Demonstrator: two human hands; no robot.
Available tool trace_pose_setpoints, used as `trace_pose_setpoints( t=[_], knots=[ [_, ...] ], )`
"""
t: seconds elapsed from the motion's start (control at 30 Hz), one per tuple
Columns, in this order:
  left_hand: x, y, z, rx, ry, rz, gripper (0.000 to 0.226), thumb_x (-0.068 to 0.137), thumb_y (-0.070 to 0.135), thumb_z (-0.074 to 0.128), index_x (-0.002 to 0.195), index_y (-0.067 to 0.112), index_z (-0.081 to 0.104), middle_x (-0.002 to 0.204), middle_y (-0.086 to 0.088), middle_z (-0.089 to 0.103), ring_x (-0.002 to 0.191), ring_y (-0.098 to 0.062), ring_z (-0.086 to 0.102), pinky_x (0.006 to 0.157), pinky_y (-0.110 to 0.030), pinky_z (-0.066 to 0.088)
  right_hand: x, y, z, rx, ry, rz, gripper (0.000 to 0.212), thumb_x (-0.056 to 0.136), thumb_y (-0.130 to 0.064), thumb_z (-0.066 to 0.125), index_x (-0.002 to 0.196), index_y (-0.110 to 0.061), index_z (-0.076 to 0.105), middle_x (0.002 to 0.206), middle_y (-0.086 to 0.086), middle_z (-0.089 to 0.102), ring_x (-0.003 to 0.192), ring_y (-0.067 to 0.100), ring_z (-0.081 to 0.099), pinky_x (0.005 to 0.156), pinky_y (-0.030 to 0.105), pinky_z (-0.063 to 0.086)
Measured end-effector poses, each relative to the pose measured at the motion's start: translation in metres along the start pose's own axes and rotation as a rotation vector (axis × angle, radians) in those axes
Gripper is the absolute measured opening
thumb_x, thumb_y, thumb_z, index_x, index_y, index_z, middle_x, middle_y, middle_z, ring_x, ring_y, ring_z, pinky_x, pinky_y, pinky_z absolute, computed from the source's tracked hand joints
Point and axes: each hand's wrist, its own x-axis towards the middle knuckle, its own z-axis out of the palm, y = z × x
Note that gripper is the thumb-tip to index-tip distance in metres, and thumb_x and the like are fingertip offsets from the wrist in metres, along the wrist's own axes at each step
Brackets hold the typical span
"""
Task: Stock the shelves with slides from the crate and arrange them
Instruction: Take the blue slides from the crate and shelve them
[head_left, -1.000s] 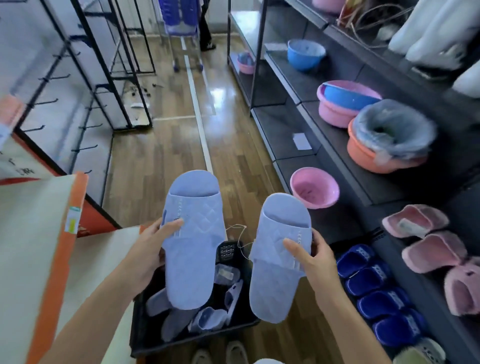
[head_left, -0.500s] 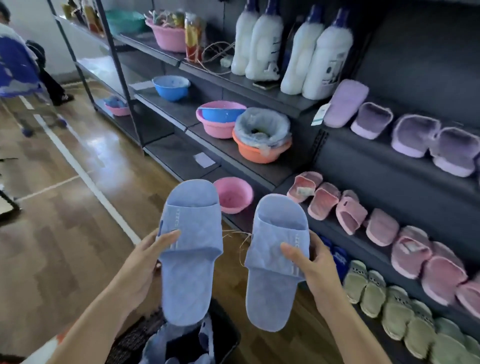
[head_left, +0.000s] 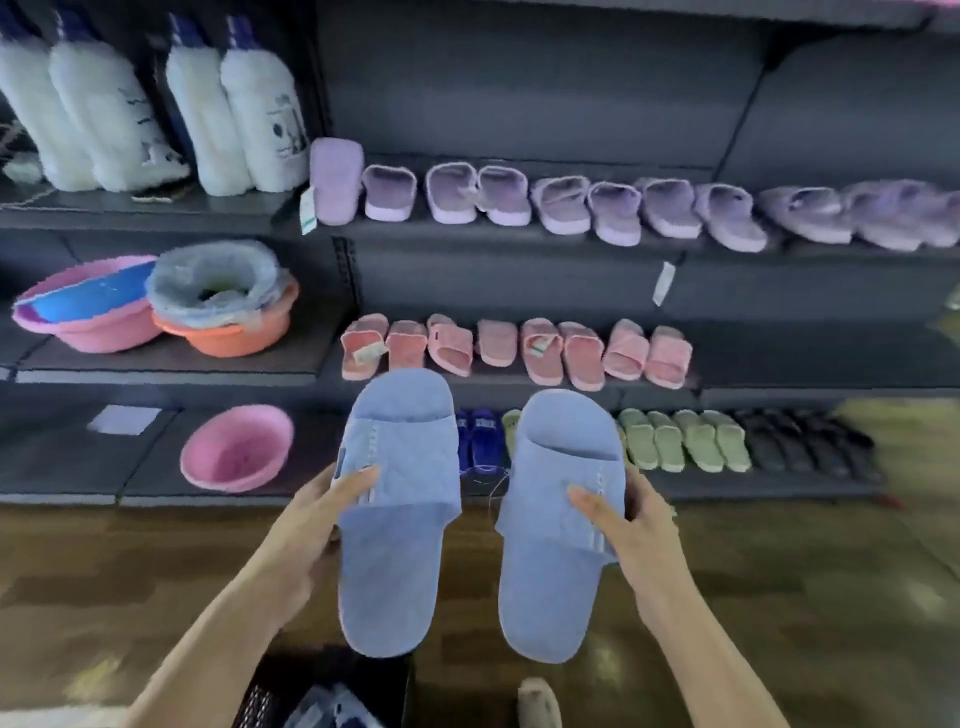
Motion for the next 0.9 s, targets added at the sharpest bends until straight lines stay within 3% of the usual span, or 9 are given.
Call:
trace_pose_setpoints(
  t=[0.07,0.13,0.17,0.3,0.37,0.43,0.67,0.8,0.9],
  knots=[
    [0.009,0.0,0.021,0.027,-0.096,-0.032,0.063,0.058,0.057,0.075,0.112,0.029,0.058,0.106,0.001,0.069,0.101,-0.022,0.064,0.09,-0.046,0.049,-0.011,-0.001,-0.022,0.011,0.086,-0.021,0.045,0.07,-0.035,0.078,0.109,-0.024,0.056,0.101,-0.007,0.065,0.09,0.011,0.062,0.054,0.016,0.052],
    [0.017,0.001,0.043,0.047,-0.186,-0.022,0.09,0.032,0.069,0.079,0.111,0.03,0.059,0.103,0.004,0.071,0.098,-0.019,0.066,0.085,-0.042,0.052,-0.02,-0.002,-0.043,0.015,0.168,-0.031,0.053,0.065,-0.04,0.077,0.111,-0.021,0.057,0.099,-0.006,0.065,0.087,0.01,0.062,0.051,0.013,0.049],
    [0.02,0.002,0.056,0.066,-0.218,-0.02,0.092,0.03,0.068,0.08,0.111,0.029,0.059,0.102,0.006,0.071,0.097,-0.018,0.066,0.081,-0.038,0.052,-0.024,-0.002,-0.053,0.014,0.209,-0.029,0.053,0.065,-0.039,0.077,0.111,-0.021,0.057,0.099,-0.006,0.065,0.087,0.01,0.061,0.05,0.013,0.049],
    [0.031,0.003,0.111,0.006,-0.34,-0.065,0.046,0.068,0.044,0.072,0.11,0.026,0.061,0.099,0.006,0.072,0.097,-0.018,0.066,0.073,-0.032,0.05,-0.037,-0.001,-0.097,0.006,0.352,-0.02,0.051,0.056,-0.041,0.072,0.104,-0.029,0.059,0.093,-0.008,0.067,0.086,0.012,0.064,0.06,0.028,0.054],
    [0.038,-0.002,0.138,0.014,-0.42,-0.077,0.063,0.054,0.052,0.08,0.109,0.028,0.063,0.1,0.008,0.072,0.094,-0.015,0.068,0.077,-0.035,0.05,-0.041,0.0,-0.12,0.006,0.411,-0.019,0.053,0.054,-0.045,0.074,0.102,-0.03,0.06,0.088,-0.009,0.068,0.084,0.012,0.065,0.063,0.034,0.056],
    [0.04,-0.004,0.166,0.033,-0.487,-0.086,0.072,0.048,0.054,0.075,0.114,0.029,0.061,0.107,0.009,0.07,0.099,-0.014,0.067,0.084,-0.037,0.05,-0.045,0.0,-0.141,0.01,0.45,-0.028,0.066,0.046,-0.053,0.075,0.106,-0.028,0.06,0.09,-0.01,0.068,0.084,0.01,0.065,0.064,0.035,0.057],
    [0.051,-0.017,0.269,0.027,-0.58,-0.119,0.056,0.065,0.04,0.076,0.116,0.025,0.06,0.101,0.01,0.072,0.088,-0.011,0.069,0.078,-0.035,0.05,-0.04,-0.003,-0.225,0.01,0.544,-0.07,0.071,0.042,-0.056,0.072,0.106,-0.031,0.057,0.086,-0.014,0.068,0.079,0.008,0.065,0.063,0.033,0.058],
    [0.057,-0.029,0.331,0.016,-0.531,-0.117,0.083,0.025,0.06,0.085,0.099,0.028,0.063,0.082,0.015,0.073,0.073,-0.008,0.069,0.066,-0.031,0.047,-0.024,-0.002,-0.286,0.014,0.558,-0.082,0.06,0.053,-0.045,0.074,0.108,-0.029,0.057,0.088,-0.013,0.068,0.079,0.007,0.065,0.066,0.032,0.058],
    [0.057,-0.037,0.377,-0.023,-0.532,-0.111,0.045,0.059,0.04,0.078,0.099,0.025,0.064,0.087,0.008,0.073,0.067,-0.006,0.069,0.063,-0.031,0.048,-0.01,0.0,-0.328,0.023,0.557,-0.092,0.061,0.048,-0.05,0.074,0.104,-0.032,0.055,0.094,-0.011,0.066,0.08,0.007,0.065,0.06,0.022,0.055]
  ],
)
